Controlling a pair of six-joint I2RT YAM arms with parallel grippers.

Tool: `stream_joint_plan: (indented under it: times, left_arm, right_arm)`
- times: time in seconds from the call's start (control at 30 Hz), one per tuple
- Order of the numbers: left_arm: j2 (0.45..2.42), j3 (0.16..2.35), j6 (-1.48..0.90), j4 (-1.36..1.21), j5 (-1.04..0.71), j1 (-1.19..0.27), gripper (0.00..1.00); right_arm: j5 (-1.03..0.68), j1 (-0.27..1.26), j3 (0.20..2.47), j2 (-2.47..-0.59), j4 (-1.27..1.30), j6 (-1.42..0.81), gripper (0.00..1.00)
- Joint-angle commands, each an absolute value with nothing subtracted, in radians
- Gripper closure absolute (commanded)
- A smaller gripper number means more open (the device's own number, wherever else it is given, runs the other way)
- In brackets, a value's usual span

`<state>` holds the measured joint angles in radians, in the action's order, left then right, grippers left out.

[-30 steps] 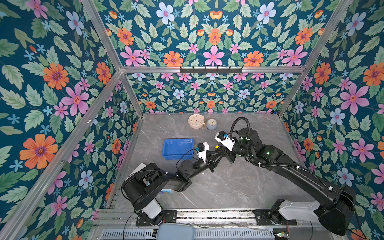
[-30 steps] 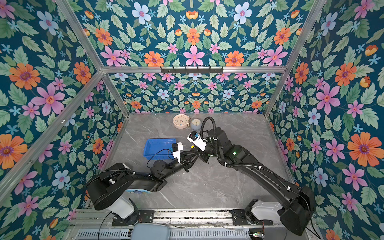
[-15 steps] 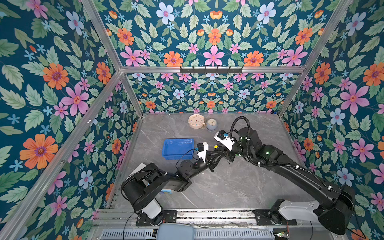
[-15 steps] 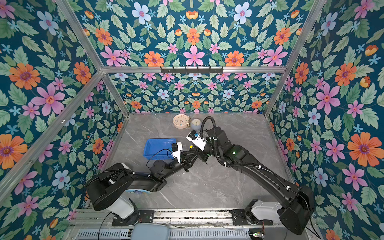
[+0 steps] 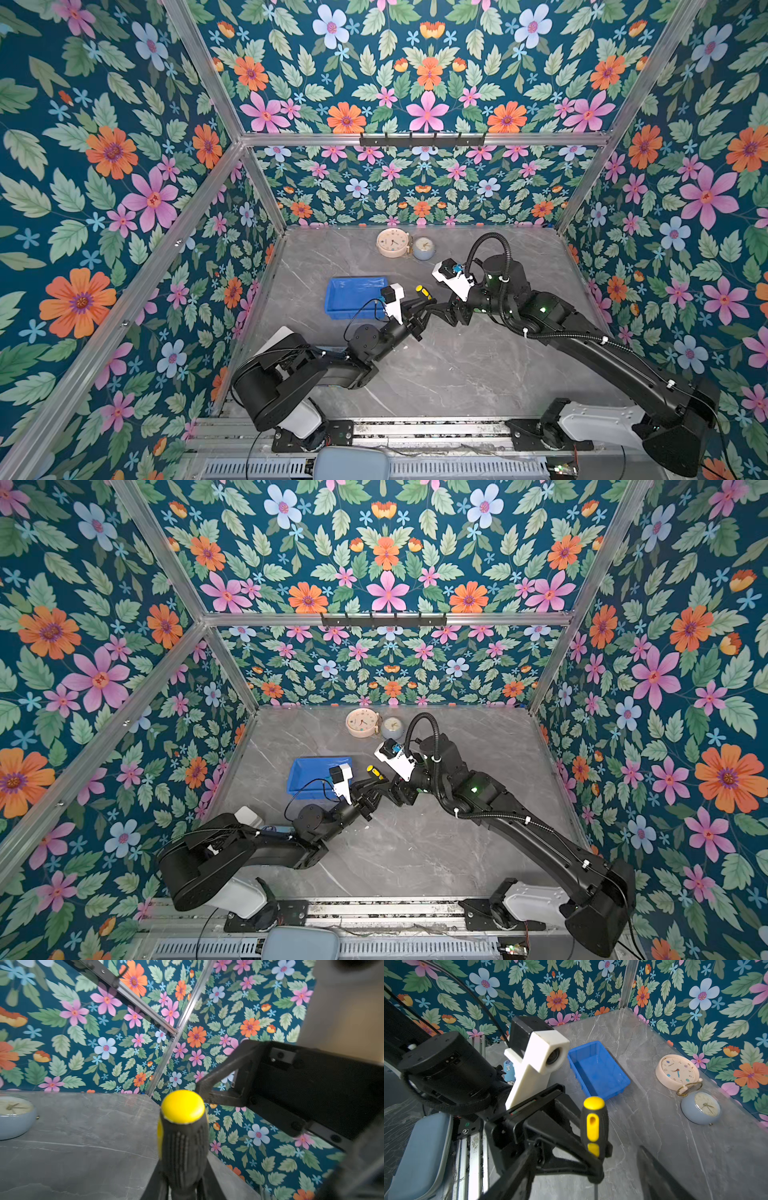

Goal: Put the screwdriver in the bin
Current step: 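Carry the screwdriver with the left gripper over the blue bin while the right gripper withdraws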

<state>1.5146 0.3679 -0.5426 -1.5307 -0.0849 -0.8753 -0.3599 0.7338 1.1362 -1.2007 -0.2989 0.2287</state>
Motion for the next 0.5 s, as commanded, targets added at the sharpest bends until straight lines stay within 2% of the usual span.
stream_joint_plan:
  times: [0.0, 0.2, 0.47]
  left_arm:
    - [1.484, 0.359, -0.630, -1.481, 0.049, -0.855, 1.00]
    - [1.372, 0.360, -0.812, -1.258, 0.231, -0.802, 1.00]
    - [1.223, 0.471, -1.043, -0.670, 0.297, -0.665, 1.00]
  right_arm:
    - [-0.385, 0.739, 1.121, -1.182, -0.233, 0.213, 0.02]
    - [-0.345, 0.786, 1.104, -1.177, -0.213, 0.230, 0.01]
    - [-0.310, 0.847, 1.107, -1.209, -0.174, 0.235, 0.01]
